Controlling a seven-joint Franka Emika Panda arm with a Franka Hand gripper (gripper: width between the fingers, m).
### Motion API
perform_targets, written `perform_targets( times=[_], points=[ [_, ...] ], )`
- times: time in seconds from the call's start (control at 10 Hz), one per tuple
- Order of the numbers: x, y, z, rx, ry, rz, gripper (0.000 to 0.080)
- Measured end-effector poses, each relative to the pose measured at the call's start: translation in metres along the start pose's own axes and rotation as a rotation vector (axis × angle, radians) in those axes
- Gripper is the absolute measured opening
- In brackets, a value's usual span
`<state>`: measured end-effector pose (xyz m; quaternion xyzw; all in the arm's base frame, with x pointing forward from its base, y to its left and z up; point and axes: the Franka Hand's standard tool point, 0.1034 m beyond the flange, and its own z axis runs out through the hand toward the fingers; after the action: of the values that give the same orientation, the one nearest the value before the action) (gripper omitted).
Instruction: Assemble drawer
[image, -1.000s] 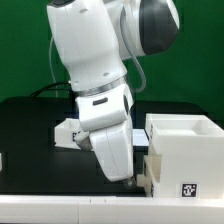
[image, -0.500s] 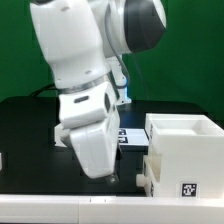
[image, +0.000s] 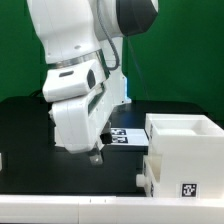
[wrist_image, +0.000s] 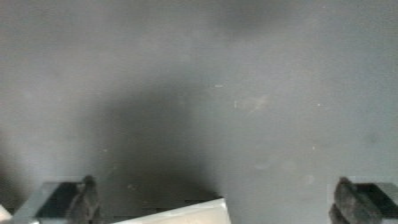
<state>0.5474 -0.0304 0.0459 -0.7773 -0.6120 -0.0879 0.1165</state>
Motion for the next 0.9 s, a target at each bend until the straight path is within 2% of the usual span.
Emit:
perform_targets(
  times=[0.4,0.5,0.6,0.7,0.8,0.9],
  points=[
    [-0.001,0.000,0.000,0.001,0.000,0.002,0.0649],
    [-0.004,0.000,-0.002,-0.010,-0.003,0.009,0.0649],
    [-0.018,-0.006,-0.017,-0.092,-0.033,0.049,0.0649],
    [-0.026,-0.022,-0.026,-0.171,-0.056,0.172,0.0649],
    [-0.025,-0.041,-0.022,-0.191,-0.065,0.267,0.0649],
    [-0.026,-0.048,-0.018,-0.145,-0.068,0.265,0.0649]
  ],
)
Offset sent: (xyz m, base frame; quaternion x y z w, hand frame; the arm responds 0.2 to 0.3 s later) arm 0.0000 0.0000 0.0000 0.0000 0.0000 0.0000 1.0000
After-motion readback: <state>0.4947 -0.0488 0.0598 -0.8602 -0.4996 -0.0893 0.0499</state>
